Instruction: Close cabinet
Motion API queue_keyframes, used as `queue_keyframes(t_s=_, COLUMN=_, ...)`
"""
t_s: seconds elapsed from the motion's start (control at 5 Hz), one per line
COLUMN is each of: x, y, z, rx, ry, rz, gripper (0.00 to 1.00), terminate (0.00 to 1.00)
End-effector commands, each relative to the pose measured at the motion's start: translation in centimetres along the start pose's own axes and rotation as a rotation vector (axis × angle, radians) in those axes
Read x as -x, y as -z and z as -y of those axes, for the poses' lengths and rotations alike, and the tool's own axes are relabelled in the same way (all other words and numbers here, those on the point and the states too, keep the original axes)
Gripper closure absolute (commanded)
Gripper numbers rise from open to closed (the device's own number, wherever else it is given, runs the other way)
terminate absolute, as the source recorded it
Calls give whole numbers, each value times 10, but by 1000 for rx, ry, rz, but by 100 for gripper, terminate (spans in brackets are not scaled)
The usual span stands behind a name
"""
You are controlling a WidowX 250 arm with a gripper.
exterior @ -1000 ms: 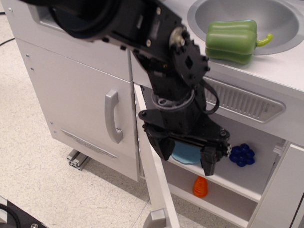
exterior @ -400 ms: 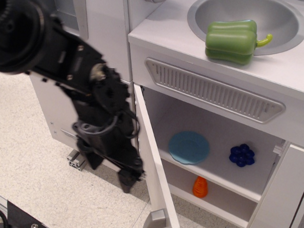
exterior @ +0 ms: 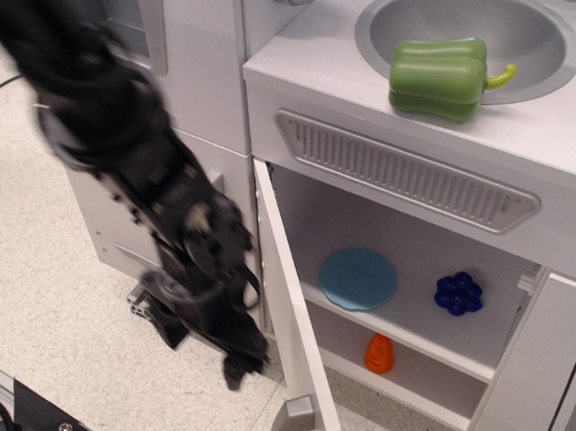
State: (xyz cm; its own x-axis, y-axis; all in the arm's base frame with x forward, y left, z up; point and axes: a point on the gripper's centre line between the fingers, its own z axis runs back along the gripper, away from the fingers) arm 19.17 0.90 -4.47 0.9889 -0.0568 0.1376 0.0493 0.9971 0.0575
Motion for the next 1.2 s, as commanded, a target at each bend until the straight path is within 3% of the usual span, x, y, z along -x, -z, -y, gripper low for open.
queue_keyframes(t_s=0.0, x=-25, y=7, z=22, rx=25, ry=-45, rz=54, gripper=0, terminate=0)
queue_keyframes(t_s=0.4, x=-44, y=16, z=61, rx=86, ry=-103, rz=33, gripper=0, terminate=0)
queue_keyframes(t_s=0.8, x=-78, y=27, z=89, rx=135, ry=-194, rz=53, gripper=0, terminate=0)
queue_keyframes(t_s=1.0, x=-98, y=33, z=96, rx=129, ry=-236, rz=74, gripper=0, terminate=0)
